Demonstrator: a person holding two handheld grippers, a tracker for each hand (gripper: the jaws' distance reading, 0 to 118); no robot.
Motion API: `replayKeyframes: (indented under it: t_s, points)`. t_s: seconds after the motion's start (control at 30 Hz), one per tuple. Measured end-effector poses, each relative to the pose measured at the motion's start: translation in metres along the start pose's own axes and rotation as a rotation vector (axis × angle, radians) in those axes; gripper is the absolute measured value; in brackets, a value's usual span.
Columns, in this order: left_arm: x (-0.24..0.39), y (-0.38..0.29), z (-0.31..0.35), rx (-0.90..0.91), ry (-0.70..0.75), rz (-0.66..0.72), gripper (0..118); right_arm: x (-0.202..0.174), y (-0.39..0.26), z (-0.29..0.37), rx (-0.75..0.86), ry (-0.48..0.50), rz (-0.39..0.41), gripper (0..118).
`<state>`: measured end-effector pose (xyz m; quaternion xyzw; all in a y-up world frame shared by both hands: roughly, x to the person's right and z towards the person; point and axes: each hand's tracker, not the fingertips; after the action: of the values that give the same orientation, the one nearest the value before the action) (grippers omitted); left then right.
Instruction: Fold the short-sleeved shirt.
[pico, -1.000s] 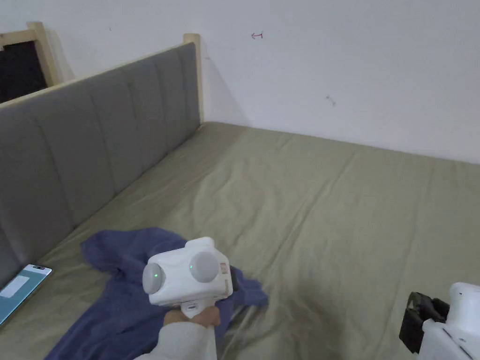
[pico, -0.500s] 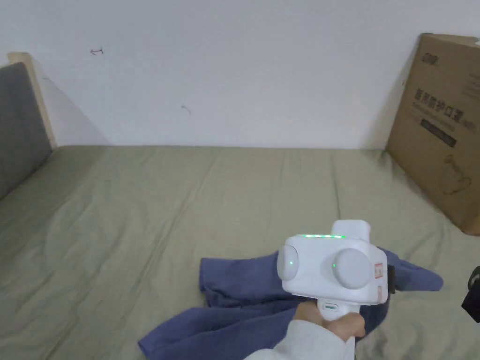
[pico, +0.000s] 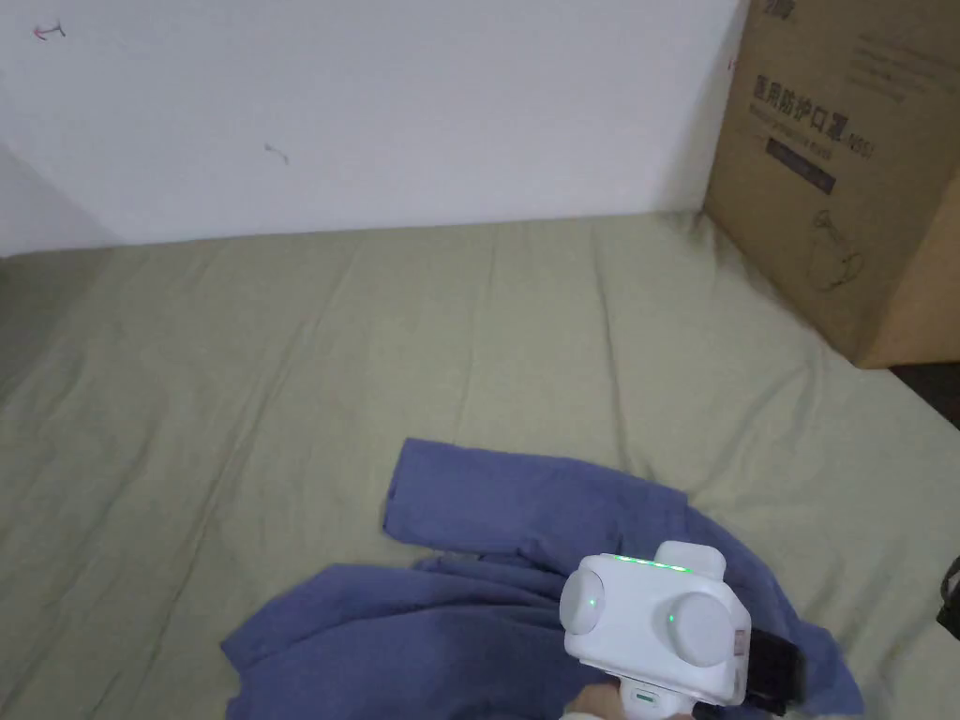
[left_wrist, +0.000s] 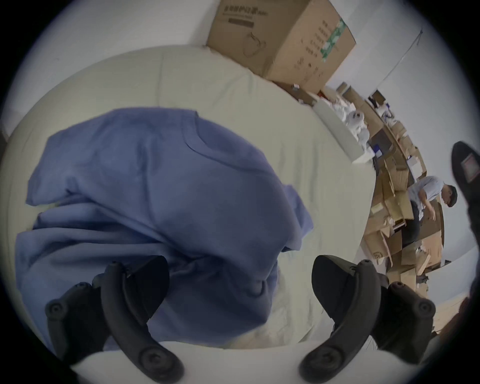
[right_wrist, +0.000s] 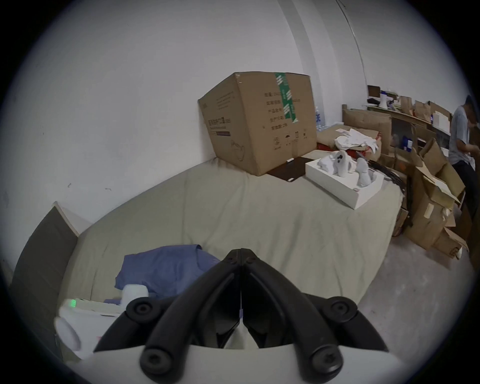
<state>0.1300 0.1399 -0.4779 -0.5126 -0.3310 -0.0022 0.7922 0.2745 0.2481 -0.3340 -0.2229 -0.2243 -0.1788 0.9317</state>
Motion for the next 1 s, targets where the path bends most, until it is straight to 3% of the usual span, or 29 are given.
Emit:
replayKeyframes:
  t_s: [0.07,0.1,0.13,0.17,0.2,0.23,0.37,0.47,0.57,0.6,0.7,0.8,0.87,0.93,0.97,1.0]
  points:
    - [-0.015,-0.002,0.029,0.055,-0.042,0.027,108,-0.016,-0.002,-0.002,0.004,0.016,0.070,0]
    - [-0.031,-0.004,0.048,0.089,-0.037,0.040,96,-0.026,-0.005,-0.001,0.007,0.036,0.095,0]
    - [-0.043,-0.008,0.063,0.113,-0.014,0.052,78,-0.034,-0.007,-0.001,-0.005,0.057,0.106,0]
    - [-0.055,-0.013,0.075,0.125,0.011,0.072,51,-0.043,-0.010,-0.002,-0.017,0.087,0.110,0]
    - [-0.071,-0.022,0.086,0.137,0.047,0.096,10,-0.051,-0.015,-0.003,-0.028,0.118,0.110,0]
    - [-0.092,-0.031,0.096,0.146,0.079,0.124,0,-0.061,-0.021,-0.004,-0.043,0.139,0.118,0]
    - [-0.157,-0.084,0.134,0.151,0.169,0.260,0,-0.096,-0.042,-0.008,-0.102,0.194,0.204,0]
    - [-0.209,-0.101,0.156,0.173,0.254,0.383,2,-0.119,-0.051,-0.012,-0.117,0.233,0.226,0]
    - [-0.262,-0.088,0.172,0.162,0.319,0.497,87,-0.136,-0.056,-0.014,-0.133,0.275,0.251,0]
    - [-0.280,-0.082,0.172,0.172,0.328,0.511,104,-0.140,-0.057,-0.014,-0.140,0.293,0.257,0]
    - [-0.316,-0.058,0.161,0.132,0.365,0.578,98,-0.146,-0.063,-0.018,-0.152,0.304,0.287,0]
    - [-0.336,-0.042,0.124,0.021,0.290,0.650,98,-0.145,-0.068,-0.028,-0.183,0.287,0.289,0]
    - [-0.340,-0.039,0.097,-0.075,0.287,0.643,96,-0.139,-0.070,-0.038,-0.208,0.277,0.277,0]
    - [-0.332,-0.040,0.083,-0.078,0.394,0.573,96,-0.134,-0.070,-0.044,-0.221,0.260,0.274,0]
    - [-0.328,-0.037,0.087,-0.085,0.417,0.599,93,-0.130,-0.070,-0.047,-0.228,0.253,0.273,0]
    - [-0.325,-0.034,0.092,-0.083,0.462,0.585,76,-0.127,-0.070,-0.049,-0.232,0.249,0.273,0]
